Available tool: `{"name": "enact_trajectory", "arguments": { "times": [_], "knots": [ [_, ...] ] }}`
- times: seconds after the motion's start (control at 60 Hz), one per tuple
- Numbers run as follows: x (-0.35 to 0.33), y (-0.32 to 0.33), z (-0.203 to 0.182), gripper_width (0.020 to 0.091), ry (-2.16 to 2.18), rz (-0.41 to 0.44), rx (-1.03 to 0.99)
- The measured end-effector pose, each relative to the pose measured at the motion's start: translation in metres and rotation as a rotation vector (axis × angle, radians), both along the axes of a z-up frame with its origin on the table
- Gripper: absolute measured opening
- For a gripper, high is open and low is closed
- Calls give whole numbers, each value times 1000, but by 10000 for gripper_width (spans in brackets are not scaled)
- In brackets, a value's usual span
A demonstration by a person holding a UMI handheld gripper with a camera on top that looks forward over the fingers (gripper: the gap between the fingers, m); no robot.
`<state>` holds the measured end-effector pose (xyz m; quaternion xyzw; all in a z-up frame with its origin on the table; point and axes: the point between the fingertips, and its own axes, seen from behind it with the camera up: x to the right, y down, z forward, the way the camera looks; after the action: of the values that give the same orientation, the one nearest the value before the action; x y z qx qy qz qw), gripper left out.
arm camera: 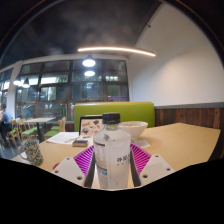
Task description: Pour water
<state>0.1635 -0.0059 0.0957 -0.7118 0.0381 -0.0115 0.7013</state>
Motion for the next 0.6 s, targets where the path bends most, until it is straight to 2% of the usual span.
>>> {"name": "enact_trajectory", "arguments": {
  "times": [0.033,0.083,0.2,0.217,0.233,0.3,0.317,0.333,0.4,0.6],
  "knots": [
    [-1,1,0,567,11,-6,7],
    [-3,2,-4,547,38,0,-9],
    [-9,5,-5,556,49,20,-15],
    [-8,5,-5,519,46,17,-13],
    [-7,5,-4,516,36,13,-11],
    [-4,5,-3,423,11,-4,-7],
    [-4,5,-3,434,14,-12,-9],
    [-4,5,-3,396,15,-19,-12],
    [-12,9,-2,381,-44,-32,-46],
    [-82,28,63,381,-608,-17,-54]
  ]
}}
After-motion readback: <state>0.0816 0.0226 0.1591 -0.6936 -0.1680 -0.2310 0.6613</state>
